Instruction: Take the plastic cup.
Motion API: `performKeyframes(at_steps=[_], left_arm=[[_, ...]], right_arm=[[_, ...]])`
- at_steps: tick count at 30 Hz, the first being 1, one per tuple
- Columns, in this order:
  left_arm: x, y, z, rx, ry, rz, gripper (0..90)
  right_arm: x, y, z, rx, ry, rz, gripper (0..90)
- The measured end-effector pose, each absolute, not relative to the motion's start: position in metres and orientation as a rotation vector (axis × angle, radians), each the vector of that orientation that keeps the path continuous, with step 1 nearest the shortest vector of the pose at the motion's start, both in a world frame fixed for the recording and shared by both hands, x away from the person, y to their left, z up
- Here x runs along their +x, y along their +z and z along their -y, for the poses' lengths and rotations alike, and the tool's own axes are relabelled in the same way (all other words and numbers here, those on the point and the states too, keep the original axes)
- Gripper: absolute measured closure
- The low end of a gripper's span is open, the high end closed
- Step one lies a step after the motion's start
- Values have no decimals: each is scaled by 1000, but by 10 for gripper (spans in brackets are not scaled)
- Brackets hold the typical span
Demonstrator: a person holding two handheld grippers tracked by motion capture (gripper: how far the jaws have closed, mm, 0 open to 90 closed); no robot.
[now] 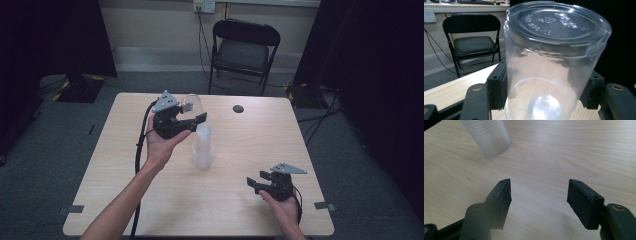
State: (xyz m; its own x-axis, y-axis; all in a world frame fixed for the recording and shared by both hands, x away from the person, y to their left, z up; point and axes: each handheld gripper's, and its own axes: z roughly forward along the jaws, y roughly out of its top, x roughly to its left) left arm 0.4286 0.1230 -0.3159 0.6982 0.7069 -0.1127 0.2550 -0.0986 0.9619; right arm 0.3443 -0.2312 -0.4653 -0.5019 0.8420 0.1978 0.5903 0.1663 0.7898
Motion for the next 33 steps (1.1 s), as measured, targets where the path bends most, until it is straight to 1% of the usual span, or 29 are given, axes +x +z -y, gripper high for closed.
performKeyframes(at_steps=[6, 11, 14, 16, 20, 24, 26, 33], left_arm=[[418, -309, -135, 1678, 483, -803, 369], [409, -314, -143, 1697, 475, -829, 370], [404, -317, -150, 1680, 463, -839, 370], [399, -321, -159, 1647, 428, -855, 372], [396, -328, -166, 1634, 398, -866, 375], [393, -336, -169, 1671, 371, -853, 374], [390, -338, -169, 1695, 381, -830, 368], [375, -346, -169, 1724, 309, -818, 374]], right_arm=[[343, -464, 230, 1371, 1253, -2165, 356], [342, -463, 227, 1357, 1236, -2170, 369], [342, -463, 225, 1349, 1229, -2173, 378], [341, -462, 224, 1340, 1229, -2176, 386], [340, -456, 224, 1301, 1266, -2158, 387], [339, -453, 224, 1273, 1282, -2152, 388], [338, -452, 222, 1265, 1282, -2156, 388], [331, -441, 211, 1199, 1363, -2159, 398]])
